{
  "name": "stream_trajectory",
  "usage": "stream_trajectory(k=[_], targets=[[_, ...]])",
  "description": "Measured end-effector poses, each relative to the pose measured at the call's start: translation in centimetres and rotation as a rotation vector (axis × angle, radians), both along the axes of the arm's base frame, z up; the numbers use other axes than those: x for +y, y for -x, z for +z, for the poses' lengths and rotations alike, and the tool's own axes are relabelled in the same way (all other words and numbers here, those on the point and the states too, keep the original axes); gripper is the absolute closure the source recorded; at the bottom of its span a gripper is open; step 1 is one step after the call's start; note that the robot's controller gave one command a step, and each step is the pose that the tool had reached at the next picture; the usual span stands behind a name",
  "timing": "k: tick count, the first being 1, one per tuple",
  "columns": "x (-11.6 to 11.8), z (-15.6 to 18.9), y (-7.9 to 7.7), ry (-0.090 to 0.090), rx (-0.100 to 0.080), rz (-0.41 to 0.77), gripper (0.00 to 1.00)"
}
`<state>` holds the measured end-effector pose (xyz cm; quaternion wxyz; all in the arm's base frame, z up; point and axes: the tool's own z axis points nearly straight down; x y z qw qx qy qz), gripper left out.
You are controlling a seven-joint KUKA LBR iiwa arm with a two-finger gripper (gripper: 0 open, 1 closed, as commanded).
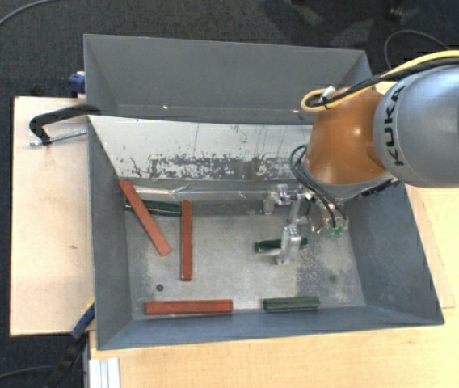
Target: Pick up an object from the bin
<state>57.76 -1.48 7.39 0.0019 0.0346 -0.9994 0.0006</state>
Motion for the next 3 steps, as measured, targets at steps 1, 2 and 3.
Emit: stream_trajectory(k=[1, 2, 3], targets=[[0.3, 0.3, -0.1, -0.003, -0.005, 0.003, 1.00], [-2.4, -0.2, -1.4, -0.001, -0.012, 0.607, 1.00], [-3.4, 19.7, -1.1, 0.002, -0.019, 0.560, 1.00]])
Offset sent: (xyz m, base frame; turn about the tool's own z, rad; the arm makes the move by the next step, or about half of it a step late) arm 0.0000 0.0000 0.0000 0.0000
